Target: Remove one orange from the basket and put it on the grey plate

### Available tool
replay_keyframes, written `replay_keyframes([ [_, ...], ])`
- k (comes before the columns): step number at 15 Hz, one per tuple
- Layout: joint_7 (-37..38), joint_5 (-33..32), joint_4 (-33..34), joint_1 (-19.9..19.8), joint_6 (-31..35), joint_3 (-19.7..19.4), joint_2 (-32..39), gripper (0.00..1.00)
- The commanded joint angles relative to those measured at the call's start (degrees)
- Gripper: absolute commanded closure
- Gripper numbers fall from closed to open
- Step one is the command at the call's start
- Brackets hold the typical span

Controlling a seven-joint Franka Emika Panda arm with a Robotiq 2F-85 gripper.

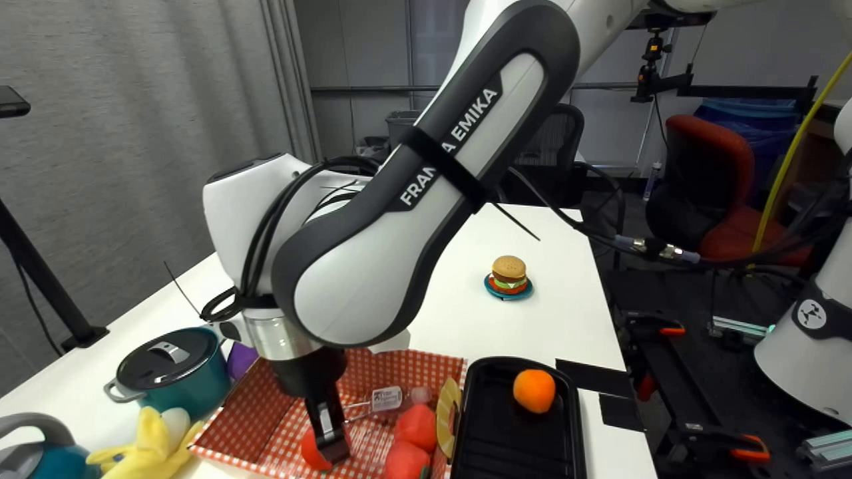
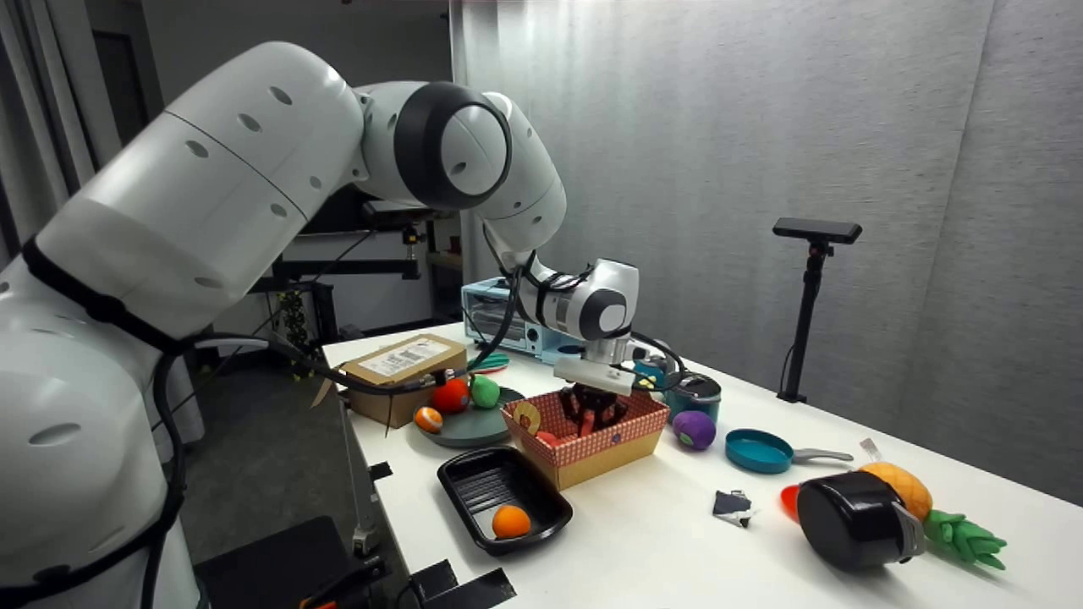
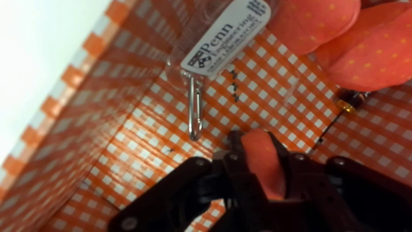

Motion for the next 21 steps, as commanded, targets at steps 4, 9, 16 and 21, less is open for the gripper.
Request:
replay_keyframes([
  [4, 1.5, -0.6, 1.0, 0.9, -0.4, -0.7, -1.5, 0.97],
  [9, 4.1, -0.4, -2.5, 1.2, -0.3, -0.7, -8.8, 0.96],
  [16, 9.1, -1.1, -9.5, 4.8, -1.0, -0.3, -19.3, 0.96],
  [21, 11.0, -1.3, -15.3, 9.3, -1.0, 2.2, -23.8, 0.96],
])
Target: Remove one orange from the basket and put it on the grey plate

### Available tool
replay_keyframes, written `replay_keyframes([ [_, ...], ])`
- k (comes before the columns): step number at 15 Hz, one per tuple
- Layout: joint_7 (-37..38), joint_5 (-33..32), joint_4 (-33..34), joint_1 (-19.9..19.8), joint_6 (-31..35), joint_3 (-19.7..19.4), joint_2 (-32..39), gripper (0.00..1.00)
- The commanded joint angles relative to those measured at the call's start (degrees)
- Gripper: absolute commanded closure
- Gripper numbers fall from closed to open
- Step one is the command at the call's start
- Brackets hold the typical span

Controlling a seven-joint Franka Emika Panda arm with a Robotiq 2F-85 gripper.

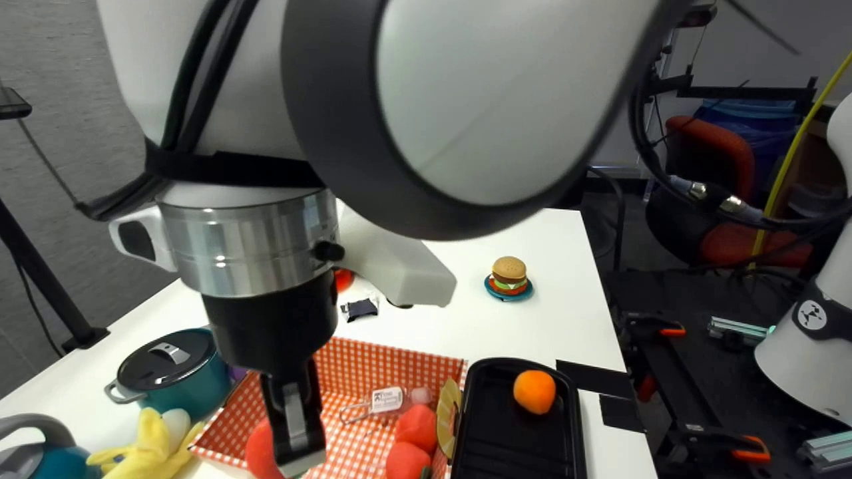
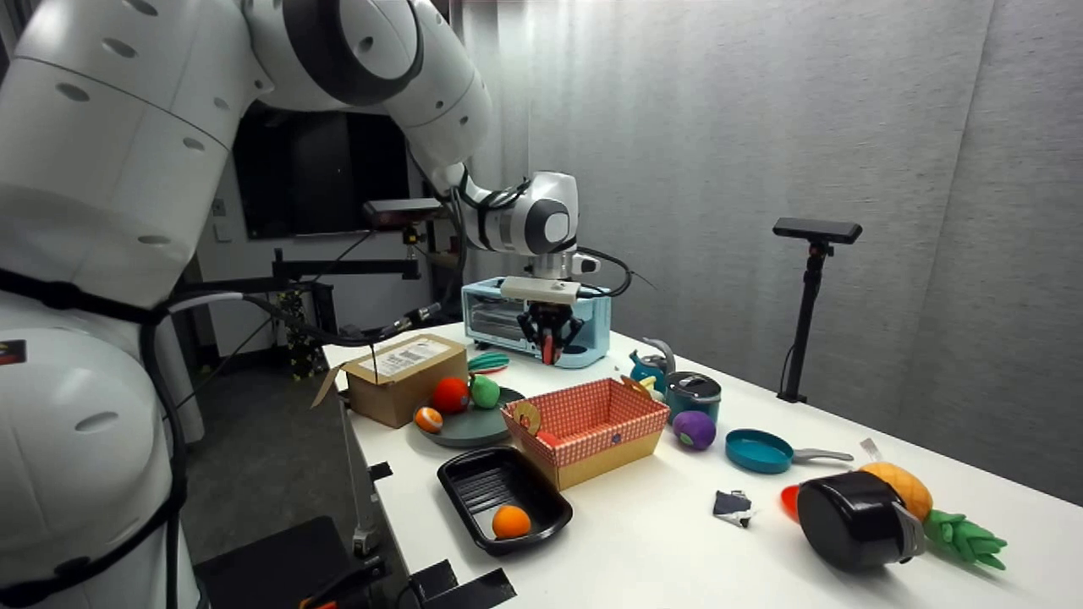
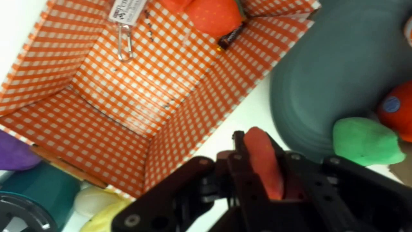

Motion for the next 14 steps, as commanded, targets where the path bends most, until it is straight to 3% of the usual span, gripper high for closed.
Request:
replay_keyframes([
  [1, 2.6, -0.9, -5.9, 3.1, -0.8, 1.4, -4.8, 0.96],
  [6, 3.3, -0.9, -10.1, 4.9, 0.7, 2.6, -6.7, 0.96],
  [14, 3.0, -1.0, -13.1, 3.5, 0.6, 1.0, -7.4, 0.96],
])
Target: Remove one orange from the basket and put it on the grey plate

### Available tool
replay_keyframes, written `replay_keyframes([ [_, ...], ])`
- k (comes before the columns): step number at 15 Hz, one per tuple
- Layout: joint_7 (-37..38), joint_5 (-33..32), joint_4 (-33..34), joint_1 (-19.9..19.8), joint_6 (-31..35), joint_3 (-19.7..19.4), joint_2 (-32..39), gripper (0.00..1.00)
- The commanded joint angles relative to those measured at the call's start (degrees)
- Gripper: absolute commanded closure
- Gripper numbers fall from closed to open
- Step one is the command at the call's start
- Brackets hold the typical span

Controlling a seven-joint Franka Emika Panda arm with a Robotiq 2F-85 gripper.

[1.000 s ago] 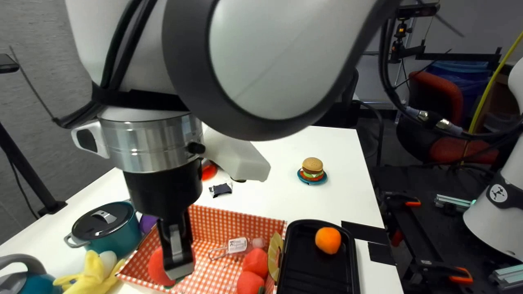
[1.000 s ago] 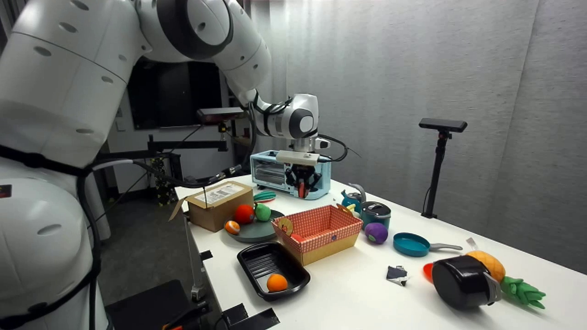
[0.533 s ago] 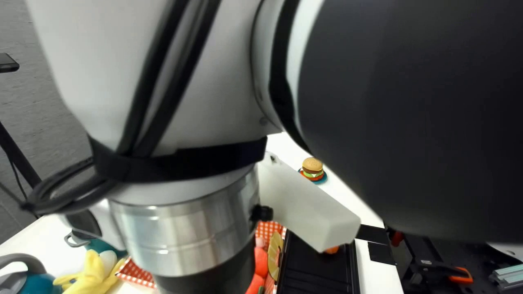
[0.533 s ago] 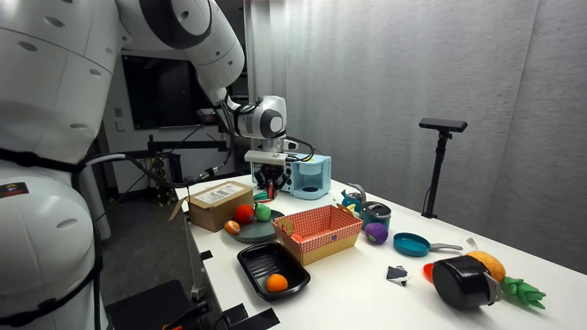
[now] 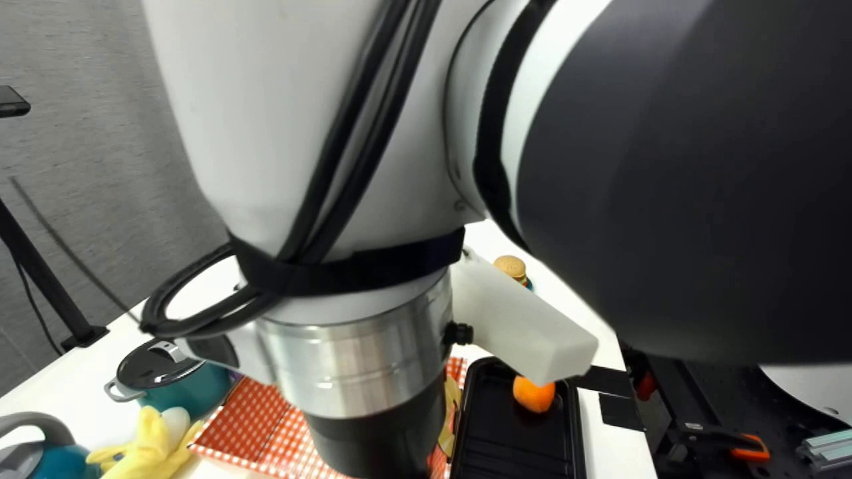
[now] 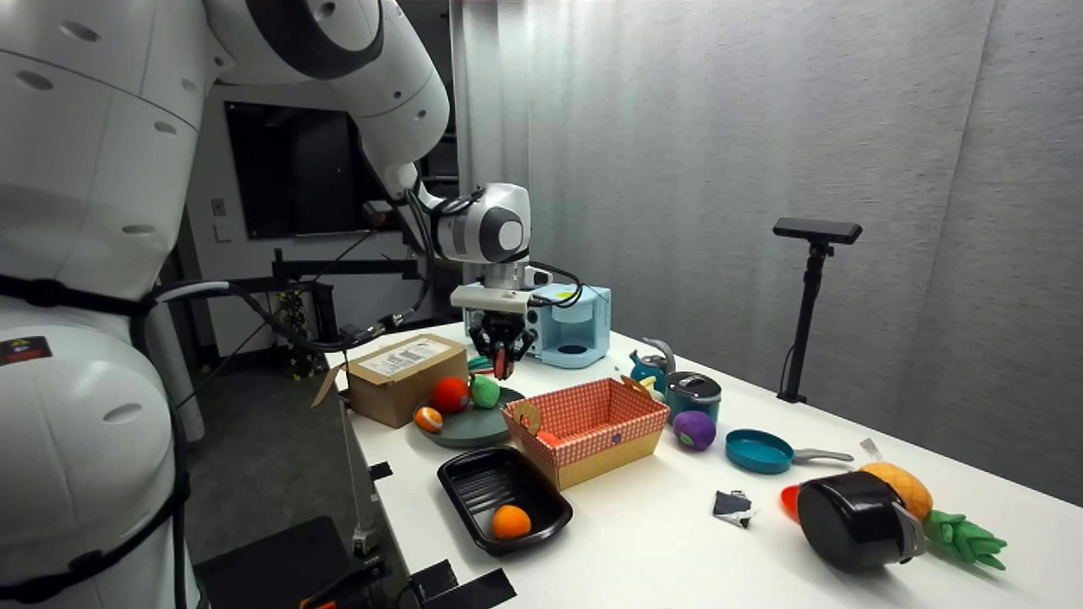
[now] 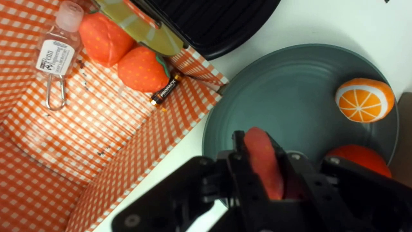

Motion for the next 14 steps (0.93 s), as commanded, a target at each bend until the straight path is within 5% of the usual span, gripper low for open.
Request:
replay_keyframes([
  [1, 0.9, -0.9, -2.9, -0.9, 0.4, -0.6, -2.0, 0.96],
  [14, 0.1, -0.8, -3.4, -0.8, -0.1, -0.4, -1.7, 0.96],
])
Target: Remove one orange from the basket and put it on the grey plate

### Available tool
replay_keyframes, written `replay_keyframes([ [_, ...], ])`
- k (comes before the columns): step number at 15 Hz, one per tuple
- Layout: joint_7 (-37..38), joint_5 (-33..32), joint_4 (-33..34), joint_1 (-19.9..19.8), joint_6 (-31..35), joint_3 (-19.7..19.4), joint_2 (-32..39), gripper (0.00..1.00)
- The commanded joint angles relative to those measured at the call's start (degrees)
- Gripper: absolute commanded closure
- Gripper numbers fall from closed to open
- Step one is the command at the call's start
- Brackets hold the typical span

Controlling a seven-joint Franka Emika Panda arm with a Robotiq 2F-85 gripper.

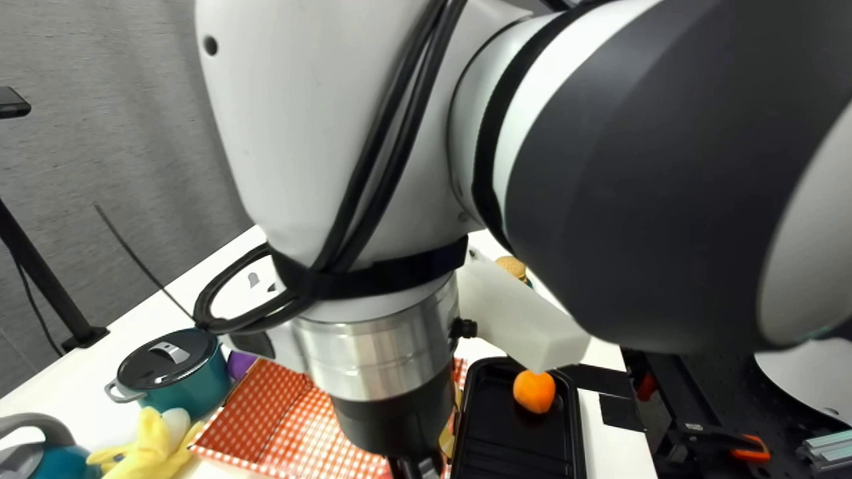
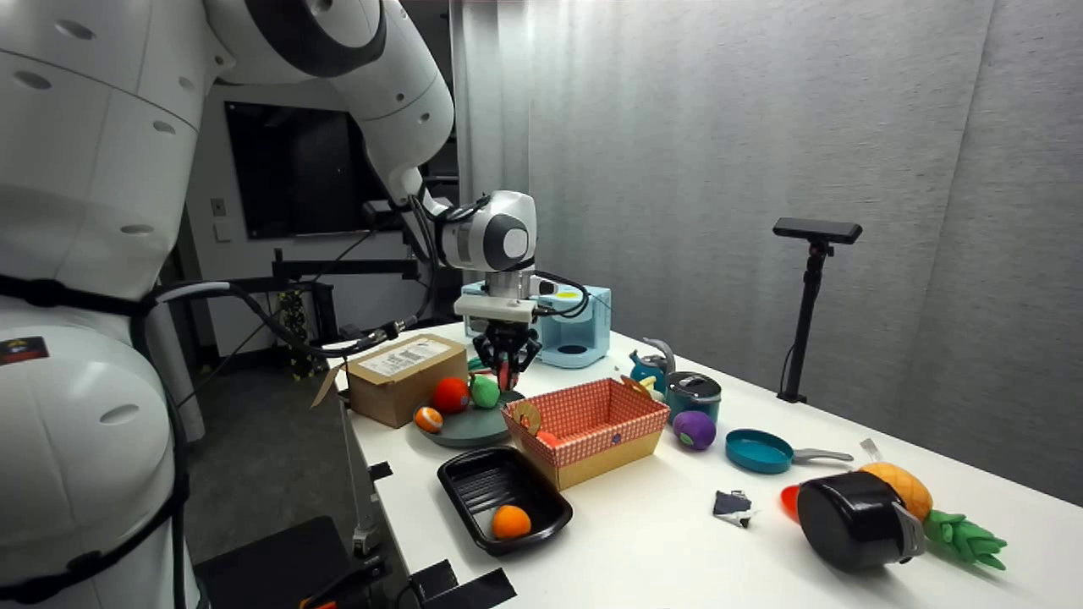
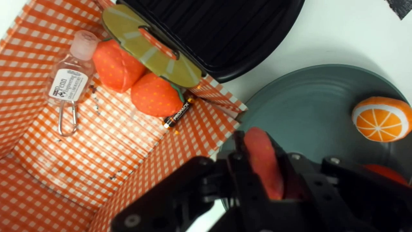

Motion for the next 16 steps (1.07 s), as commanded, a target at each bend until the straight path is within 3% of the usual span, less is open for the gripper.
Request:
replay_keyframes([
  [1, -0.1, -0.3, -1.6, -0.3, -0.1, 1.0, -1.6, 0.96],
  [16, -1.6, -1.0, -2.6, 0.1, -0.1, 2.5, -1.8, 0.96],
])
